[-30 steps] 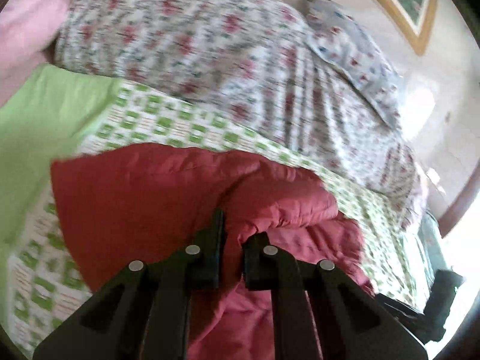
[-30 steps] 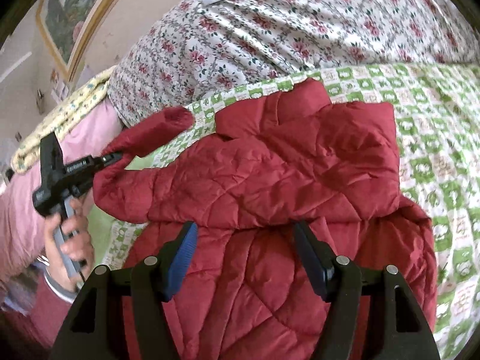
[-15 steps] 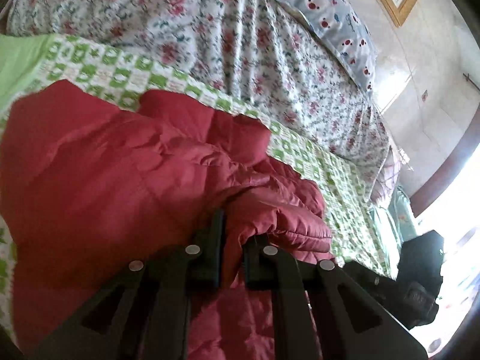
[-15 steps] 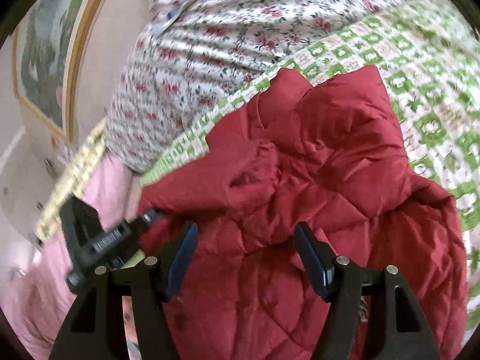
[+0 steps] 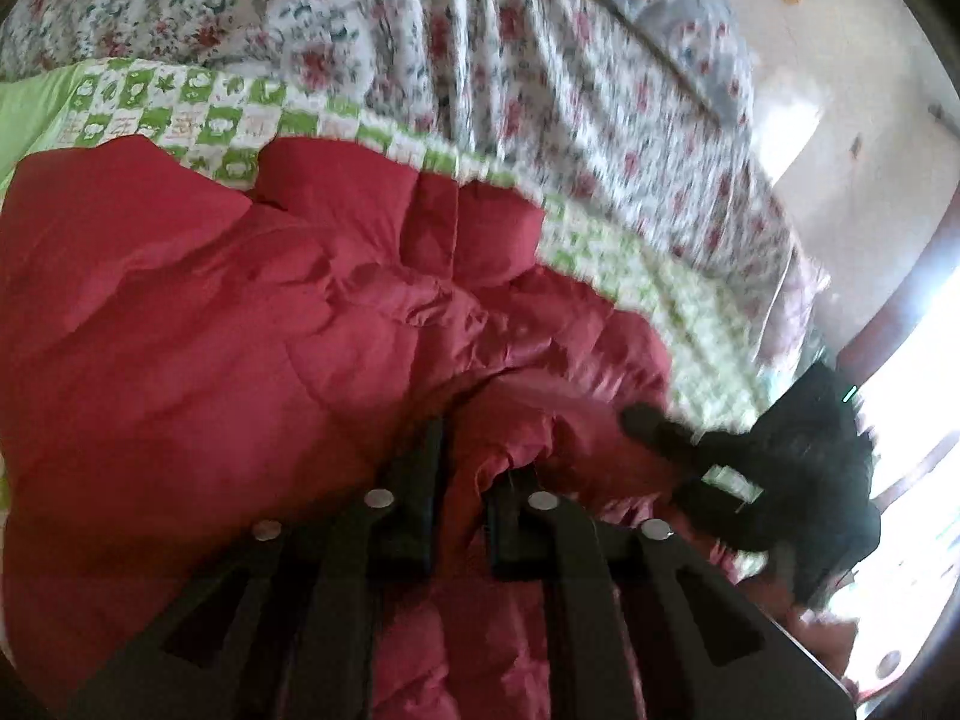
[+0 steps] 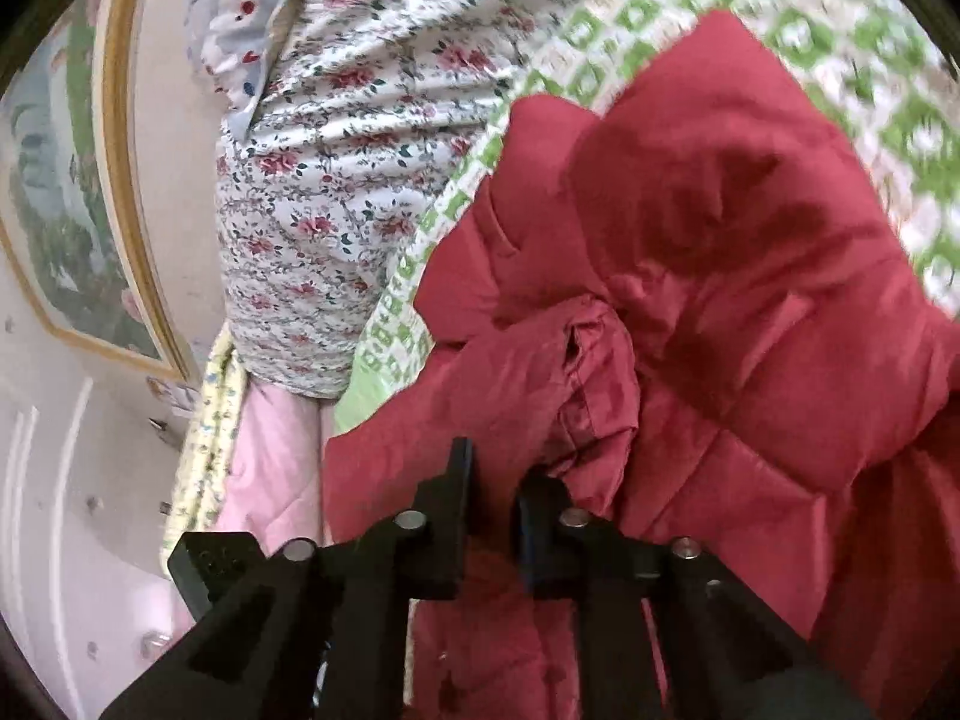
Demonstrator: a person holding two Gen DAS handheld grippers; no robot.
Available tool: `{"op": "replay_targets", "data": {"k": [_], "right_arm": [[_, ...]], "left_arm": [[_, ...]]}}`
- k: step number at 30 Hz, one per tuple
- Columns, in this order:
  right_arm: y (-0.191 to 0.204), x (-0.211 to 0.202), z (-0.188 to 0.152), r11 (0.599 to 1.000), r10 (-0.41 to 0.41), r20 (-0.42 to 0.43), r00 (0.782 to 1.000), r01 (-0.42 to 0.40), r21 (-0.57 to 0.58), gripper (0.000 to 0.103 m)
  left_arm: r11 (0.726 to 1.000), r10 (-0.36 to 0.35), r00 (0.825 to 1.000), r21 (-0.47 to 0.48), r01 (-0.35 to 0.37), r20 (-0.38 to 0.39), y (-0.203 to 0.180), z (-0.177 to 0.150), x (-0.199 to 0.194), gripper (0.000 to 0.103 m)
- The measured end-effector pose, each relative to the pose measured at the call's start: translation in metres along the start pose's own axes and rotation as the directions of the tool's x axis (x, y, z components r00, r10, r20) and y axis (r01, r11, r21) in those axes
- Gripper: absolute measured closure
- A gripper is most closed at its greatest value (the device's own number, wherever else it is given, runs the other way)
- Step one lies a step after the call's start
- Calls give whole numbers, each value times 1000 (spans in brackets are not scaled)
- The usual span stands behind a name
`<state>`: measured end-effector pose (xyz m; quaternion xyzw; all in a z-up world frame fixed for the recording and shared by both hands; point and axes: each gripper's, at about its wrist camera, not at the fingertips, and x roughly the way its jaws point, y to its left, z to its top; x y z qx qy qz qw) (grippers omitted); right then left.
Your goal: Fold large clothes
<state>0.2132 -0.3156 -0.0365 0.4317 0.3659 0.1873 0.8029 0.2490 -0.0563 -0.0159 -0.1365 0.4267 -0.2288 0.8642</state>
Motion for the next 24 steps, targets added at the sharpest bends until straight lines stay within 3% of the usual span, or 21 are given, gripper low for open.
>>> {"op": "replay_targets", "data": {"k": [4,6,8,9,10,14,16,21,24], "right_arm": [[16,-12,7,994,-51,46,998,55,-96,96],[24,-15,11,984,-92,69,993,101,-146,99],[32,-19,14,970,-133,96,986,149,-193,99],[35,-23,16,959,-159,122,980,182,-215,99],[38,-29,19,950,-179,153,972,212,-232,99],[36,-58,25,929,-212,245,946,273,-250,100],[35,-64,22,895,-267,270,925,342,-288,100],[21,-50,7,815,-391,258,883,463,-349,100],[8,-42,5,803,-426,241,872,487,-343,100]], "left_arm": [[998,-65,994,2,65,-91,6,-6,2,81],[995,-99,990,14,101,-98,7,-11,-7,76],[994,-100,990,34,104,-99,8,-14,-18,56],[995,-92,991,37,96,-97,8,-16,-21,34],[996,-78,993,41,82,-90,10,-19,-27,25],[997,-26,999,68,28,-32,20,-18,-50,26],[997,9,1000,70,-10,16,28,-10,-58,26],[996,83,994,17,-84,74,56,24,-54,26],[993,116,992,26,-118,51,66,36,-35,26]]}}
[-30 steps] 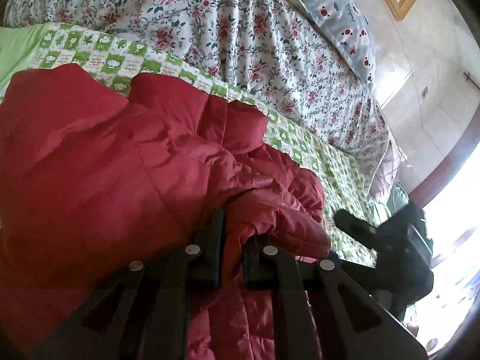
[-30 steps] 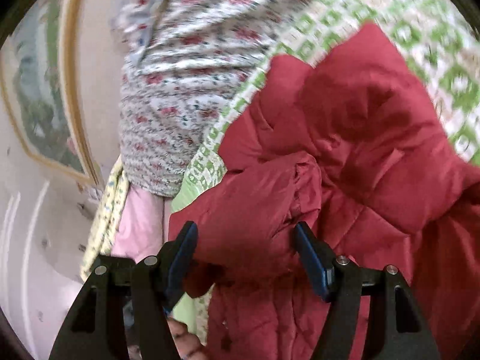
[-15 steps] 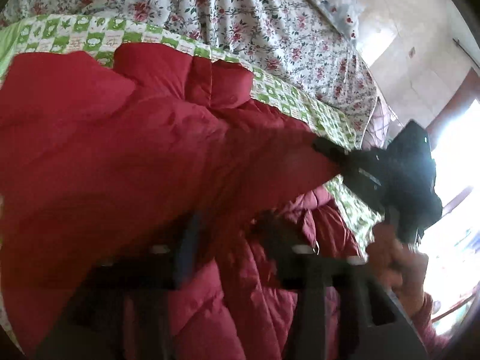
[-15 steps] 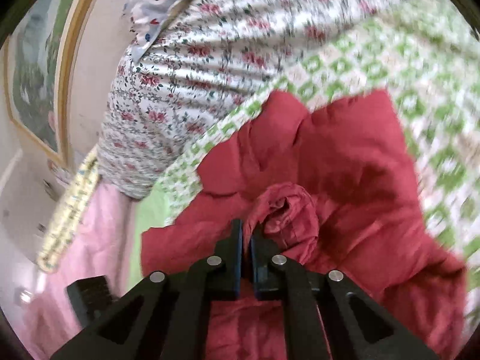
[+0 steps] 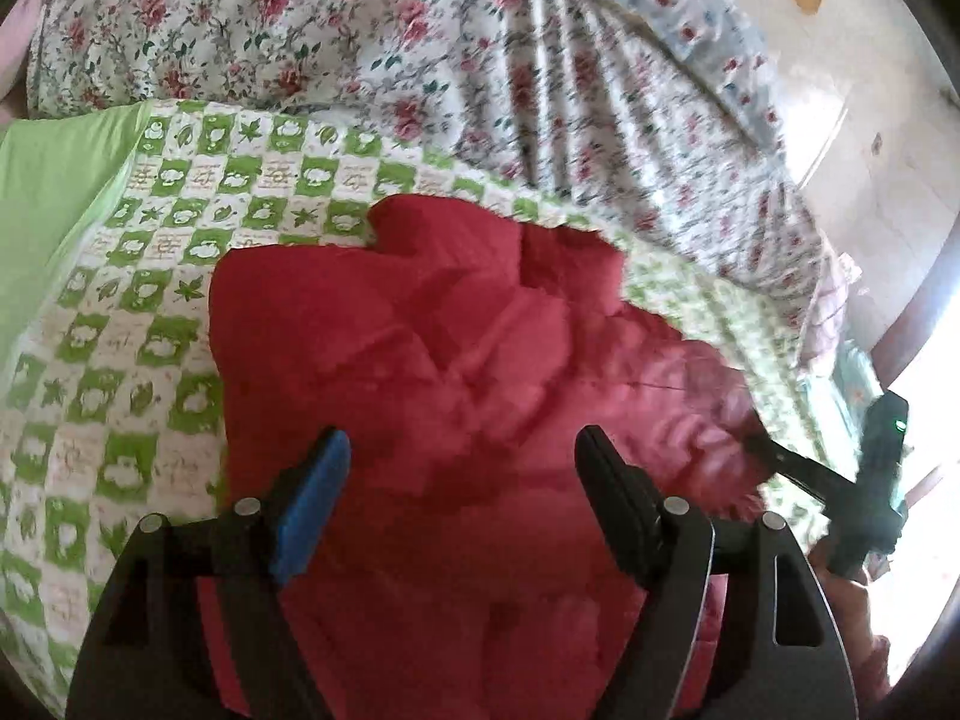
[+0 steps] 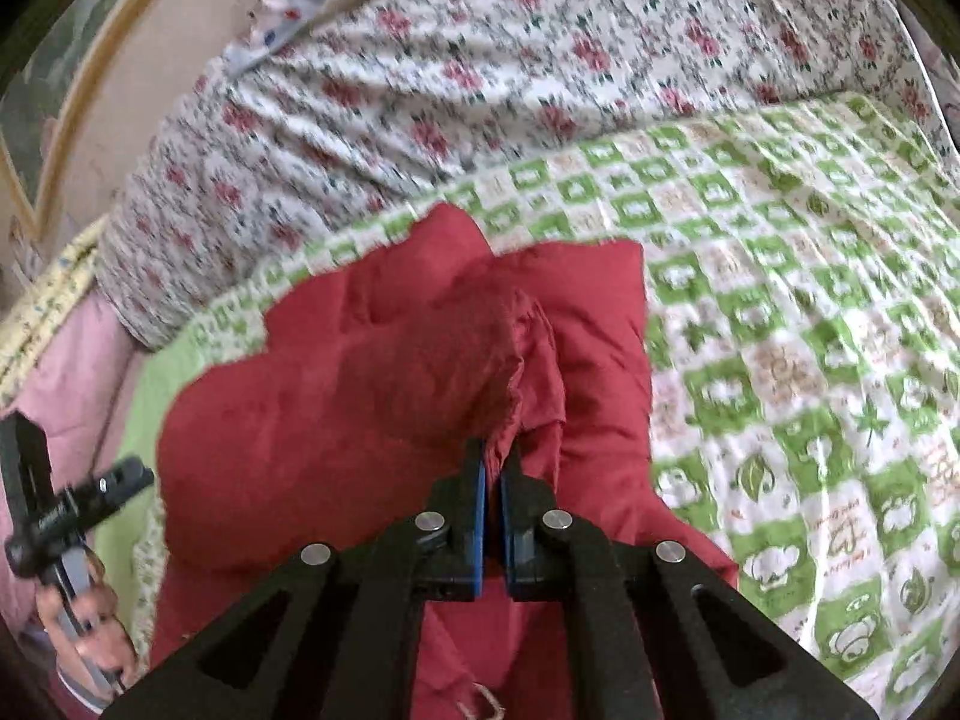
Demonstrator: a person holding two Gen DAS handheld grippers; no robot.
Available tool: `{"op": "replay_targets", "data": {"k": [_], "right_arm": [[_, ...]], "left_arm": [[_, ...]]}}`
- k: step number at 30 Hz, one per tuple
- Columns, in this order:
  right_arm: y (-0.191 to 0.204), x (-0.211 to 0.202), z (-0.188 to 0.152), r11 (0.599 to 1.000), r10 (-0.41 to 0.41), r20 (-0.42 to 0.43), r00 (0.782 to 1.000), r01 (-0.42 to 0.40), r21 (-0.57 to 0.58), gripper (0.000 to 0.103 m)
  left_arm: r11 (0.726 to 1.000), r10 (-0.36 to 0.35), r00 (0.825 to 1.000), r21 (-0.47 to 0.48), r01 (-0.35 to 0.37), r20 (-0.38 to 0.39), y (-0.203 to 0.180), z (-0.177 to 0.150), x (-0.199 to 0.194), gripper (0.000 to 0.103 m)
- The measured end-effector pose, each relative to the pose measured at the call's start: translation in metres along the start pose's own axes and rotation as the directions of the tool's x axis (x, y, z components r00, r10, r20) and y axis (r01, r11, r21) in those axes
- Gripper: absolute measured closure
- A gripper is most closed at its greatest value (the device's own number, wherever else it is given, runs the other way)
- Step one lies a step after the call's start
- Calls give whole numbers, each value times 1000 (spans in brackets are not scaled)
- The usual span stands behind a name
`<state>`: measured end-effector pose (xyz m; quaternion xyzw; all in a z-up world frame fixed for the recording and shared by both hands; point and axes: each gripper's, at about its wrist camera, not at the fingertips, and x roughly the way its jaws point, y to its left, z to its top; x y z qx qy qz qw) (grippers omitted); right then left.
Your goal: Fold large clothes
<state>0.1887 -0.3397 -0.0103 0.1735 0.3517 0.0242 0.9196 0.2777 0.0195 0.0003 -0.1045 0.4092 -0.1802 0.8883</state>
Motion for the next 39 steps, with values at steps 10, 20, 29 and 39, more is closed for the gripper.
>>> {"op": "replay_targets", "data": {"k": [10,20,29,39], "right_arm": [[5,-12,4,1000,-23,14,1000,23,-13,89],[60,-23,22,985,-19,106,994,37,-166,65],[61,-47,34,986,8,183,983,22,-163,65],[40,75,8,965,-151,-115,982,121,-231,65]], "left_arm": [[994,94,990,63,-88,-105,7,-15,45,26],[990,118,987,94,-109,-106,5,-18,47,26],[986,137,985,107,-126,-103,3,-20,47,26],[982,172,979,94,-162,-108,9,-20,51,24]]}}
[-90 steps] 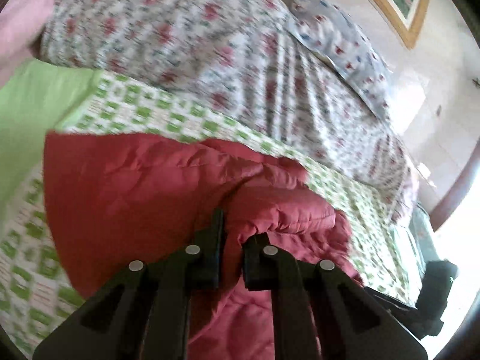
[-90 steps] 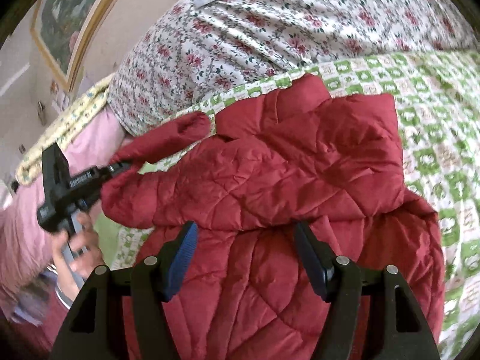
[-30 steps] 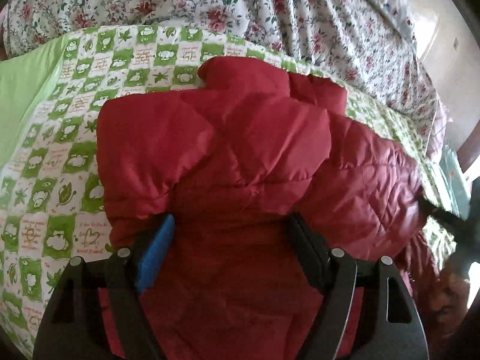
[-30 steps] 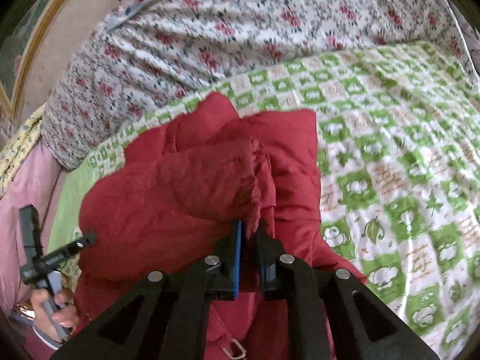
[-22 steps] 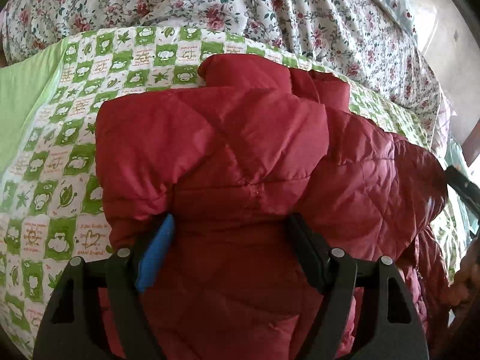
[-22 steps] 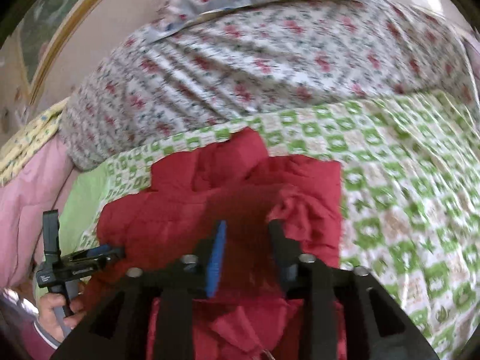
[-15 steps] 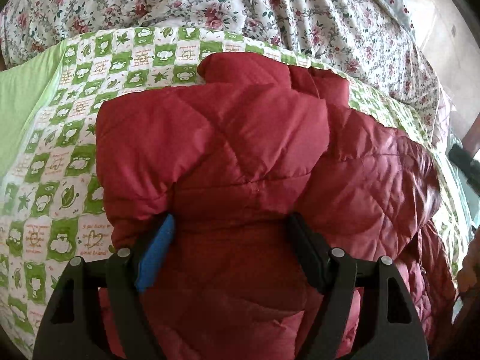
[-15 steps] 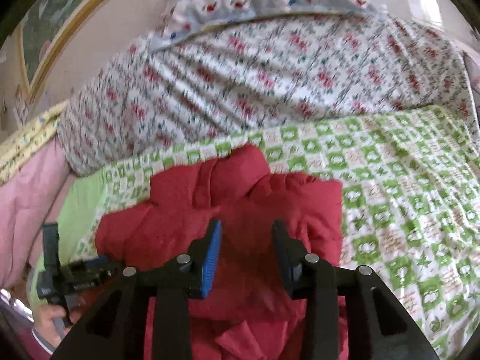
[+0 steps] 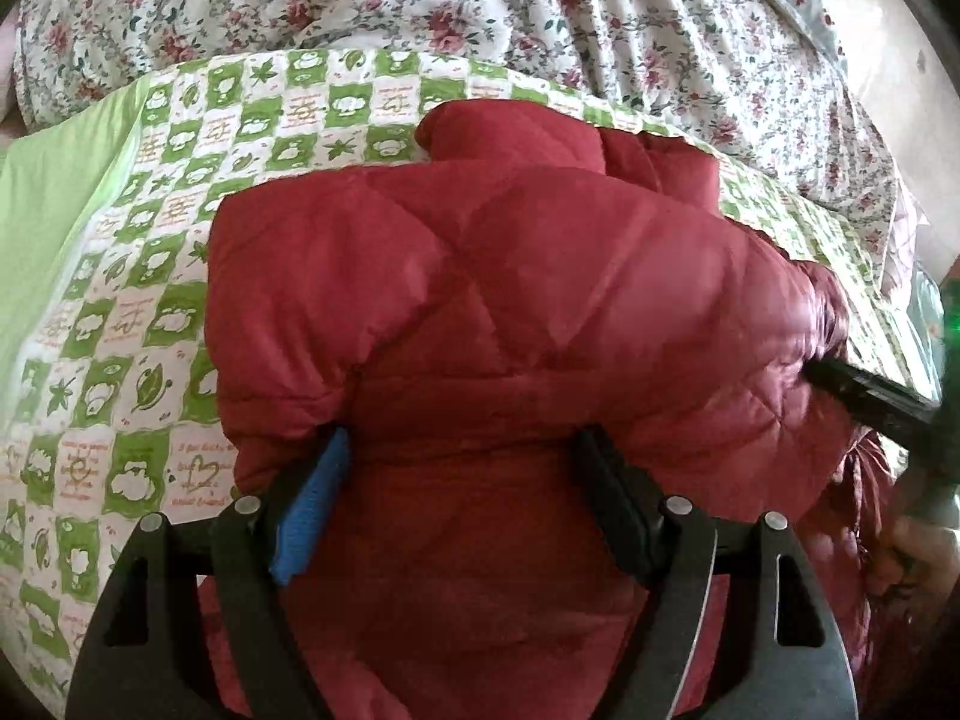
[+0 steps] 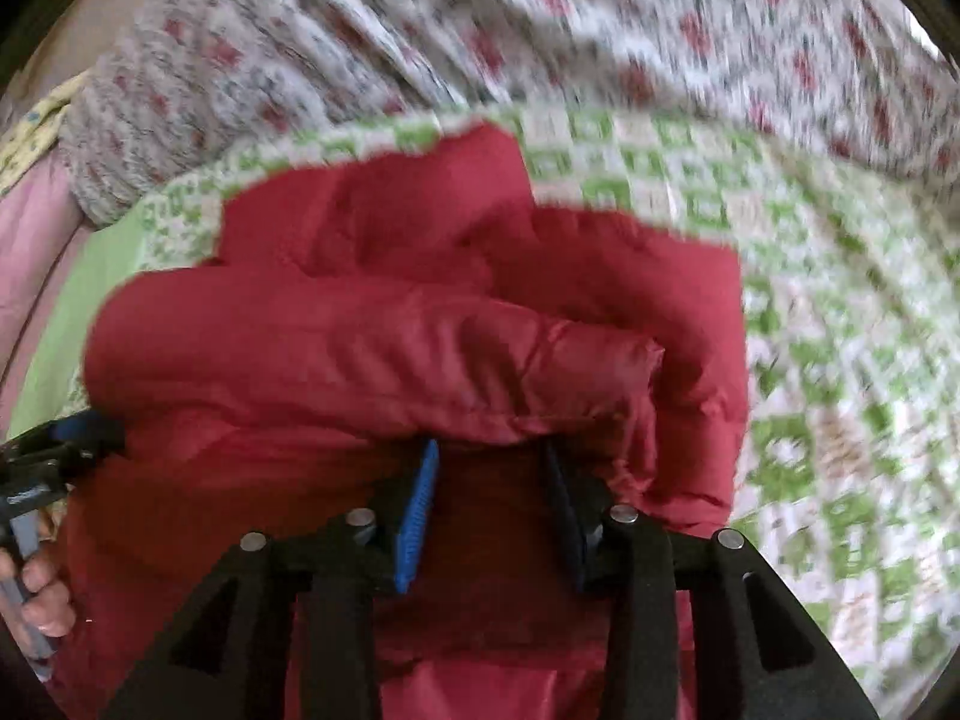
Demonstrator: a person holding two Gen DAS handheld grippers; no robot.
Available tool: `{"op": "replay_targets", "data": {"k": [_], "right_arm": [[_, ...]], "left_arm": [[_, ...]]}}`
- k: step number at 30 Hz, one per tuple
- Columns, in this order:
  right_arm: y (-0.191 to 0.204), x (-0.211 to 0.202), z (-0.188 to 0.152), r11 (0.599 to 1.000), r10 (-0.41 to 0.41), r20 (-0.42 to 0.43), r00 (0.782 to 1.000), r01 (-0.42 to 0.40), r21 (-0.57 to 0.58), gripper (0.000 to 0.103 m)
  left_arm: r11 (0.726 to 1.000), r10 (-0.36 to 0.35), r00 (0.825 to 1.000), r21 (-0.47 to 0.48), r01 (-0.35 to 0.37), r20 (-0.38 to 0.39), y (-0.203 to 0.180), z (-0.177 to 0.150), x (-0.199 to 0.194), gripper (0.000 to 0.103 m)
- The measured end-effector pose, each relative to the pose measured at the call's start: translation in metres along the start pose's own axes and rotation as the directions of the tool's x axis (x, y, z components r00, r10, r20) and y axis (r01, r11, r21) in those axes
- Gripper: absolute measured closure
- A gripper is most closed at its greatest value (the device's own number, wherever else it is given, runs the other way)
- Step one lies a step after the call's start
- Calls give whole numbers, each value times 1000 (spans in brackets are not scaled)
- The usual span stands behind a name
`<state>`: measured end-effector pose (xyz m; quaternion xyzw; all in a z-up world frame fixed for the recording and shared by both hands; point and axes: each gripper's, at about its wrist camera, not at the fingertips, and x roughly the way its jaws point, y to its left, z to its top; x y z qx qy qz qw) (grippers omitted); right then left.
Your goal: Fold large clothes
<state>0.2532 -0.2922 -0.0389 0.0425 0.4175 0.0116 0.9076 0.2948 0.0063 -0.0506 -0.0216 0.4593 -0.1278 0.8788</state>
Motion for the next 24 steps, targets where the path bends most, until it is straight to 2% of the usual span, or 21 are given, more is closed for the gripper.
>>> {"op": "replay_targets", "data": {"k": [2,10,14,17,21,24], "right_arm": [[-8,5,-1,999,31,-9,999,-30,33,65],[-10,8,-4,999,41,-7,999,-41,33,65],[-10,9,-2,998,42,-2,999,-42,38,65],[-9,8,-3,999,38,1,999,-38,34,65],[-8,7,-3,999,35,0,999,-35,34,65],[-8,3,-3,999,33,3,999,-33,36,65]], "left_arm": [[1000,10,1000,4,-10,3,1,-3,3,24],[999,36,999,-5,-36,2,0,-8,-2,25],[1000,-24,997,-16,26,72,-3,-12,-37,25],[998,-56,991,24,53,124,-14,-3,-54,25],[999,6,995,48,-11,104,-26,22,-37,25],[999,50,999,20,-50,3,-19,30,1,25]]}}
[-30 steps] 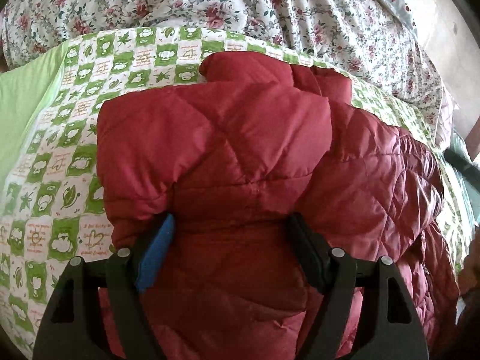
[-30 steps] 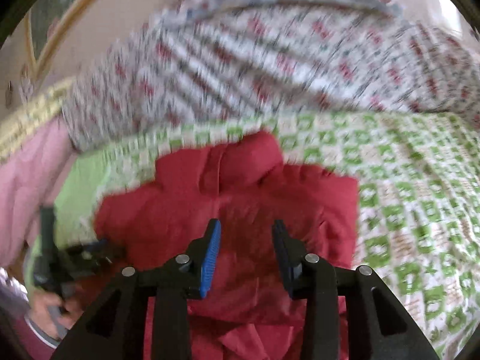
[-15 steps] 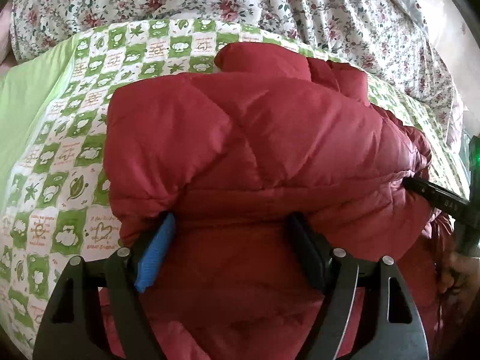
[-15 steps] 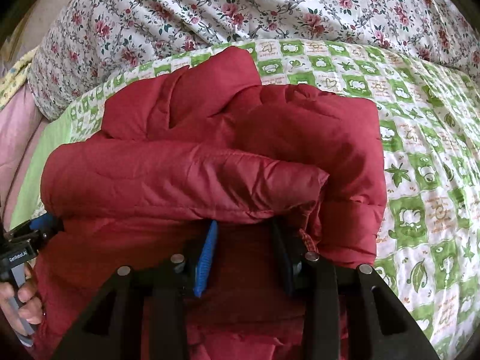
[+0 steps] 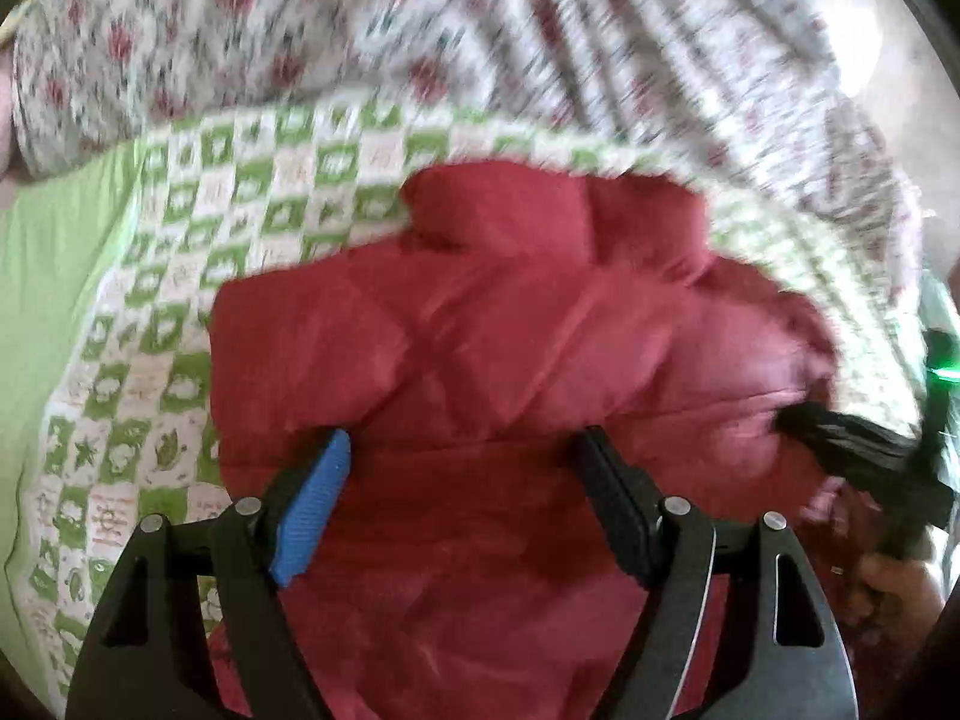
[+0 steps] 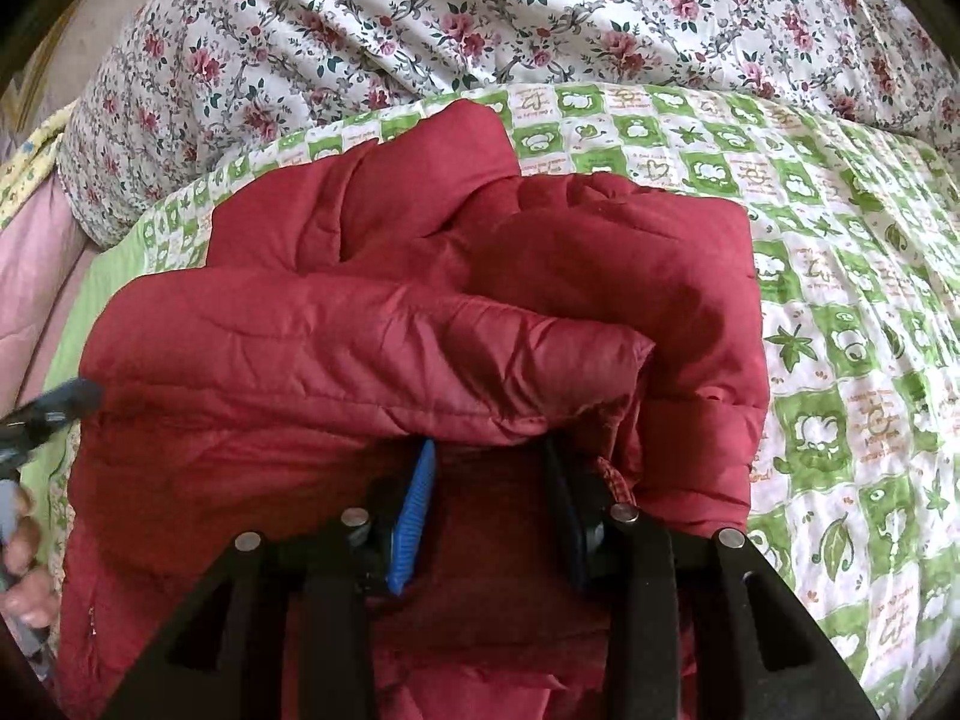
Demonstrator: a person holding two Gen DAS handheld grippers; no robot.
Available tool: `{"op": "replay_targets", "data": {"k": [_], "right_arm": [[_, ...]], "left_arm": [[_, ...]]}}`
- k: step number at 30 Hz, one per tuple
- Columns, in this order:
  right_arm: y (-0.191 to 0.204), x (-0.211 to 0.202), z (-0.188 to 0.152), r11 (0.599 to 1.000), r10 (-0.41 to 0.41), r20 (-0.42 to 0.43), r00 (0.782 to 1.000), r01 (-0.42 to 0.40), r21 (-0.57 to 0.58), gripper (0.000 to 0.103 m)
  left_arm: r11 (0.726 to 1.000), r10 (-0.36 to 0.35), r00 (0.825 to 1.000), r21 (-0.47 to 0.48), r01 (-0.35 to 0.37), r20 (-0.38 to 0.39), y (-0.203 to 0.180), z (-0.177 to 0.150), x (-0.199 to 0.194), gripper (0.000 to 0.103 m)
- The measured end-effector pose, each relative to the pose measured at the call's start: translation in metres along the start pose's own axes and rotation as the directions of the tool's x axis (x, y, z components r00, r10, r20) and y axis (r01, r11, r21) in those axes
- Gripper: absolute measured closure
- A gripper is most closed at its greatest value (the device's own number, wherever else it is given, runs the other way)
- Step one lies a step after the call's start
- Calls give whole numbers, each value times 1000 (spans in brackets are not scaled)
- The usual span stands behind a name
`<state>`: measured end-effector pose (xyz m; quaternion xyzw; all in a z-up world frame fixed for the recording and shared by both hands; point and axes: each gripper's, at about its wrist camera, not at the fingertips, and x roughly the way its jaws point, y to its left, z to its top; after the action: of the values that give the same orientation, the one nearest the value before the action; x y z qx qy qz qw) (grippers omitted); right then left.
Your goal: Fold large clothes
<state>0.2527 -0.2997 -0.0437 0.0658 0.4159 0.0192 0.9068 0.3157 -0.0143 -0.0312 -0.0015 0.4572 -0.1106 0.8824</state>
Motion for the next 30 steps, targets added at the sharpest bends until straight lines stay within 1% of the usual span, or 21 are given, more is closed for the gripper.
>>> {"op": "replay_targets", "data": {"k": [1,3,4,6,7,8,9,11,12,14,16,18,20,23,27,30], "right_arm": [[2,-4,0,1000,-5,4,1000,5,-5,65],[8,-16,-1,999,-30,13,999,31,-19,62],[14,-27,-2,999,-44,36,998,45,-31,61],[24,-46,-6,998,-20,84,996,25,-60,56],[28,-49,-7,997,-9,88,996,15,-71,54],[32,-50,-9,996,-7,74,997,13,-85,51],[34,-47,-10,996,-15,58,998,20,-92,50],[31,-32,-12,992,-71,17,997,72,-104,50],[27,-24,-13,992,-85,-5,996,84,-96,50],[15,-13,-13,995,-72,-26,997,70,-68,50],[5,-9,-12,998,-49,-28,998,48,-31,50],[6,-9,-12,998,-54,-25,998,53,-32,50],[9,-8,-14,997,-68,-17,998,67,-49,50],[9,-7,-15,997,-65,-16,998,64,-52,50],[8,-3,-14,996,-68,-27,997,66,-56,49],[10,-2,-15,995,-77,-25,997,75,-64,49]], "left_arm": [[1000,2,1000,-3,-2,-20,1,-2,8,25],[1000,18,999,13,-18,-29,1,-5,17,24],[1000,25,999,18,-24,-29,1,-6,18,24],[999,32,999,22,-32,-24,0,-9,19,24],[999,35,999,26,-35,-22,-1,-10,20,24],[999,38,999,31,-37,-22,-2,-11,21,24],[999,37,999,32,-36,-23,-1,-11,21,24],[999,30,999,27,-29,-24,0,-11,18,24],[999,25,999,25,-24,-27,0,-11,15,24],[1000,16,1000,21,-15,-26,2,-13,4,25],[1000,8,1000,18,-7,-19,4,-20,-7,25],[1000,-2,1000,11,2,-18,10,-30,-15,25],[1000,0,999,-2,0,-35,15,-36,-10,24],[1000,-3,999,-19,2,-51,18,-39,1,24],[999,33,999,-9,-33,-41,13,-41,12,21],[999,30,999,-12,-30,-38,15,-41,13,21]]}}
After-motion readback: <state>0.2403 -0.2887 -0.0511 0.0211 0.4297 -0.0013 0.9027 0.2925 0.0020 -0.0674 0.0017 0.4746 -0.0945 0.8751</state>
